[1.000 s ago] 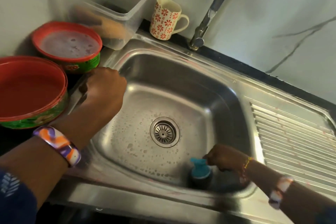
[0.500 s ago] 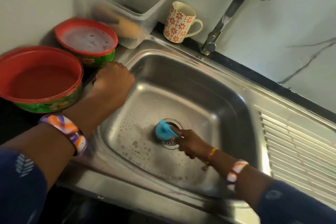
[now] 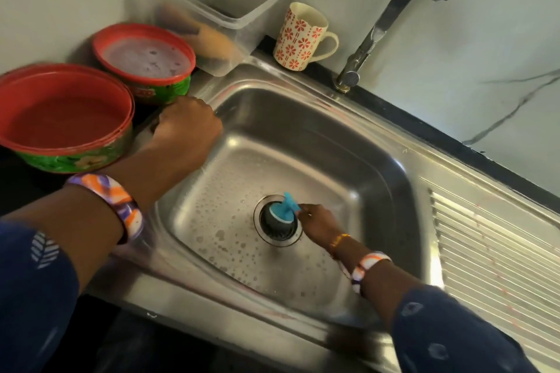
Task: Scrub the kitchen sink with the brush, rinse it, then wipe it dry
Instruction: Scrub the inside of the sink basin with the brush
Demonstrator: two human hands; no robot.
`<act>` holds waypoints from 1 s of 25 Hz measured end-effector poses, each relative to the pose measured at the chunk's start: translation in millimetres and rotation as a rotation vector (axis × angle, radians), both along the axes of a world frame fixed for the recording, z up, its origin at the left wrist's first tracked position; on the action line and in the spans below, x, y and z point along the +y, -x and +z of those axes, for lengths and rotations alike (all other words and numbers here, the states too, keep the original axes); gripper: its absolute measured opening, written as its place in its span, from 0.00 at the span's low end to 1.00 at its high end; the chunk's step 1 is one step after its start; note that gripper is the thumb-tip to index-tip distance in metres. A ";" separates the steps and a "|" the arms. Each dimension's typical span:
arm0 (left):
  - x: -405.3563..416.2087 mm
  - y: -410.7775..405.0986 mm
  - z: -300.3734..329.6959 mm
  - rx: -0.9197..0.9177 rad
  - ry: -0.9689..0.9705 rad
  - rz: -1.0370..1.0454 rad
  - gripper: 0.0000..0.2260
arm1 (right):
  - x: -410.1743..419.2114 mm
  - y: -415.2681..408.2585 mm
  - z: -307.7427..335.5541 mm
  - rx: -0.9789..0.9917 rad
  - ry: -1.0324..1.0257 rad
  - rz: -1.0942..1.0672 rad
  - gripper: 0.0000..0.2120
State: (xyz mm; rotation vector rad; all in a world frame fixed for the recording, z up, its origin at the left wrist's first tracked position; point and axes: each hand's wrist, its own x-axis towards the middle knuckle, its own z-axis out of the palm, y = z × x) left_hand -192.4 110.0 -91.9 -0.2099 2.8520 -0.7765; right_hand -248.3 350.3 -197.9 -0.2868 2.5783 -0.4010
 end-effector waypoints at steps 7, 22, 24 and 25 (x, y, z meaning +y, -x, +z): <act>2.2 0.2 0.2 -0.024 0.021 -0.011 0.13 | 6.7 -0.2 5.1 0.052 -0.088 0.106 0.18; 4.7 -0.1 -0.2 -0.006 0.028 -0.022 0.13 | 23.1 -7.1 44.8 -0.072 -0.334 0.360 0.18; 2.5 0.6 -2.0 -0.008 0.032 -0.056 0.13 | -1.3 -36.0 49.8 -0.219 -0.101 0.425 0.18; 2.2 1.3 -3.5 -0.009 0.025 -0.067 0.13 | -18.1 -42.2 41.9 -0.184 0.011 0.483 0.19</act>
